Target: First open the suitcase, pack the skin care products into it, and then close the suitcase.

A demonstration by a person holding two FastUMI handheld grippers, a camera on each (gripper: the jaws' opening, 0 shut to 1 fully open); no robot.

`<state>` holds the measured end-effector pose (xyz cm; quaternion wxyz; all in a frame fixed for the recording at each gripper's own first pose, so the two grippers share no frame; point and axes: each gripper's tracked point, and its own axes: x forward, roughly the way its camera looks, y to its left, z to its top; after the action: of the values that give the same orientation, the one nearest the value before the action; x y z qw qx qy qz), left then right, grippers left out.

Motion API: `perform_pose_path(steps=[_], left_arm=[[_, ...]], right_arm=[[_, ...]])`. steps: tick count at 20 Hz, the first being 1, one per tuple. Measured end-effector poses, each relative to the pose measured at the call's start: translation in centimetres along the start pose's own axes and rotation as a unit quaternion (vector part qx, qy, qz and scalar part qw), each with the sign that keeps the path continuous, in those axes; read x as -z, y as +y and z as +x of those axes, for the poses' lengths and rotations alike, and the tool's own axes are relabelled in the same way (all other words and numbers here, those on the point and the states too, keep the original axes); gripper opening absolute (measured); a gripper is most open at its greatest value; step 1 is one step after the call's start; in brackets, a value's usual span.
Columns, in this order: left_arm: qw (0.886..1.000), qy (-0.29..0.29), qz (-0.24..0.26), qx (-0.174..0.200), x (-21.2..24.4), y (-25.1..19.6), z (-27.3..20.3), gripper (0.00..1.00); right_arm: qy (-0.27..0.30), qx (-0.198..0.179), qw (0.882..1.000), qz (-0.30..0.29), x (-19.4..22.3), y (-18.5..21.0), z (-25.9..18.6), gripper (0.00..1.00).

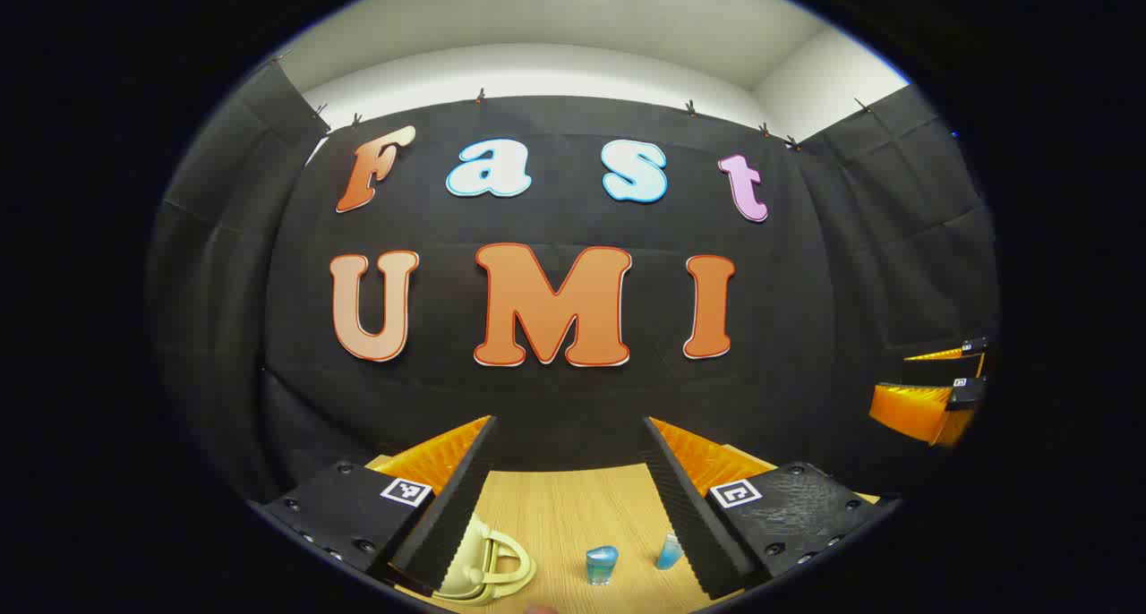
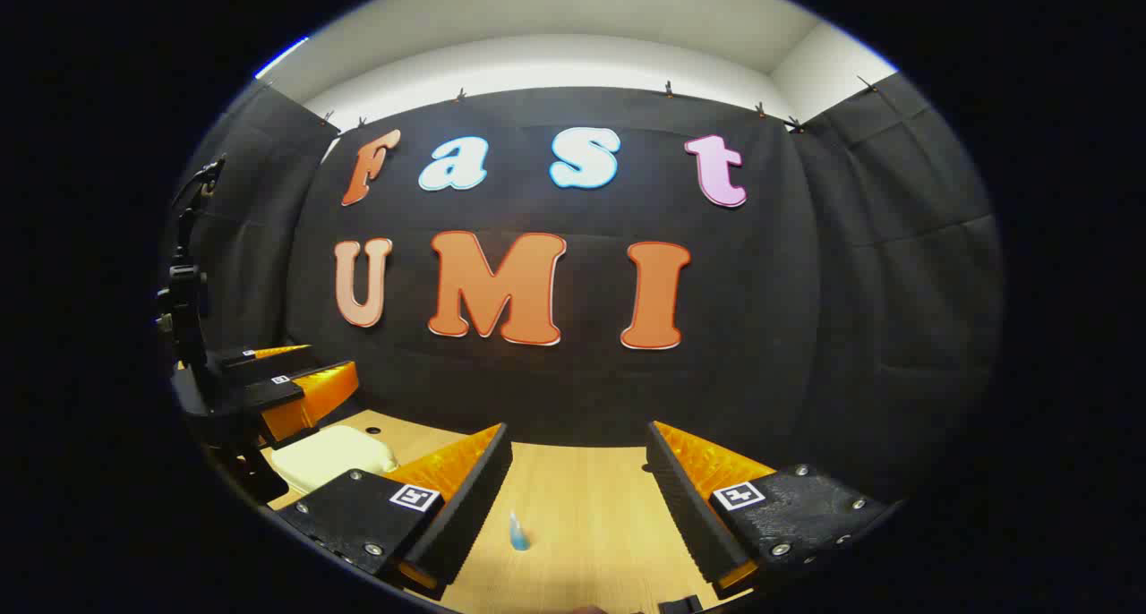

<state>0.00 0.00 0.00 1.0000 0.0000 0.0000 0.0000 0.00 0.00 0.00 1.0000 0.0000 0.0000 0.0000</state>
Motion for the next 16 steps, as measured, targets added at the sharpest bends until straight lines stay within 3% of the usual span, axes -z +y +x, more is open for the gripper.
perform_pose_path(steps=[1, 2, 4, 7, 9, 16], left_arm=[[1.0, -0.002, 0.004, -0.005, -0.1, 0.1, 0.3, 0.94], [1.0, -0.004, 0.011, -0.009, 0.0, 0.1, 0.5, 0.94], [1.0, -0.013, 0.016, -0.019, -0.4, 0.2, 1.3, 0.94], [0.999, -0.012, 0.02, -0.046, -0.1, 0.7, 2.3, 0.96], [0.998, -0.011, 0.02, -0.061, 0.2, 0.8, 2.9, 0.94], [0.994, -0.008, 0.029, -0.103, 1.5, 2.1, 3.1, 0.97]], right_arm=[[-0.006, -0.009, 1.0, 0.005, -0.2, 0.3, 0.6, 0.98], [-0.011, -0.017, 1.0, 0.01, -0.2, 0.6, 1.5, 0.92], [-0.02, -0.035, 0.999, 0.018, -0.4, 1.1, 3.0, 0.92], [-0.014, -0.067, 0.998, 0.018, 0.4, 1.6, 5.3, 0.95], [-0.016, -0.082, 0.996, 0.012, 0.6, 1.6, 6.3, 0.92], [-0.01, -0.13, 0.991, 0.006, 2.2, 2.5, 8.3, 0.95]])
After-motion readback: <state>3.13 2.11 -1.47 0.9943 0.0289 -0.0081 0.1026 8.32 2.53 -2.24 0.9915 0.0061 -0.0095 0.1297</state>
